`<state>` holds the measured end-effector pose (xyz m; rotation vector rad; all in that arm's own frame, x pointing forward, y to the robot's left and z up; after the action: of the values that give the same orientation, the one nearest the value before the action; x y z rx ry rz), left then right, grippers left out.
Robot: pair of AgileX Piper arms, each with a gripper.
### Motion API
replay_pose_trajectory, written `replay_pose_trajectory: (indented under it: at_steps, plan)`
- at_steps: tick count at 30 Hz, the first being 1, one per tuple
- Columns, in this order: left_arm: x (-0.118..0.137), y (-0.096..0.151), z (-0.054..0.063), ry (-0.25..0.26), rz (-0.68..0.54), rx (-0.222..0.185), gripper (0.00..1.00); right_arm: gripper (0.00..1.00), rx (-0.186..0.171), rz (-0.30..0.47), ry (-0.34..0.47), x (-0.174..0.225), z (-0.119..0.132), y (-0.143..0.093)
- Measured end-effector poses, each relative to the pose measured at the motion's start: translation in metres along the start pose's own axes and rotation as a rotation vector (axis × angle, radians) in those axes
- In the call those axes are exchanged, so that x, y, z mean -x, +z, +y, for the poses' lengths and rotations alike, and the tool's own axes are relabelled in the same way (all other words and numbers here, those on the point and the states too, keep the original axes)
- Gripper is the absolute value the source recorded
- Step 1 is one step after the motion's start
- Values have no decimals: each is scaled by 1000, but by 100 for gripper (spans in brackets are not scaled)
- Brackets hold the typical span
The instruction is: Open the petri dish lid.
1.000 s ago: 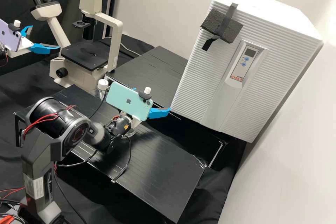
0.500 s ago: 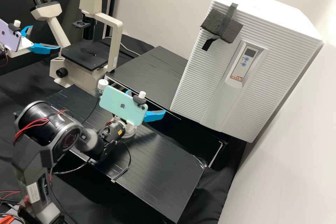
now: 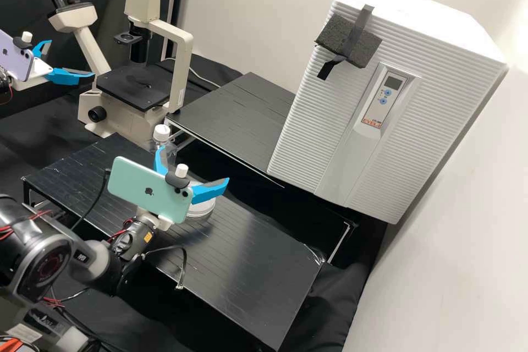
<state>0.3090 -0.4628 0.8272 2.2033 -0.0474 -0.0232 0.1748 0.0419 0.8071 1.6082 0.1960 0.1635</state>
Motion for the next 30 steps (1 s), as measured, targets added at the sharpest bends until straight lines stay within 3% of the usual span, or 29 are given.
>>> replay_pose_trajectory:
  at_steps: [4, 15, 30]
  plan:
    - [0, 0, 0, 0, 0, 0, 100, 100, -1, 9, -9, 4, -3, -2]
    - [0, 0, 0, 0, 0, 0, 100, 100, 41, 18, 26, 5, -6, -11]
    - [0, 0, 0, 0, 0, 0, 100, 100, 58, -57, 38, 4, -5, -2]
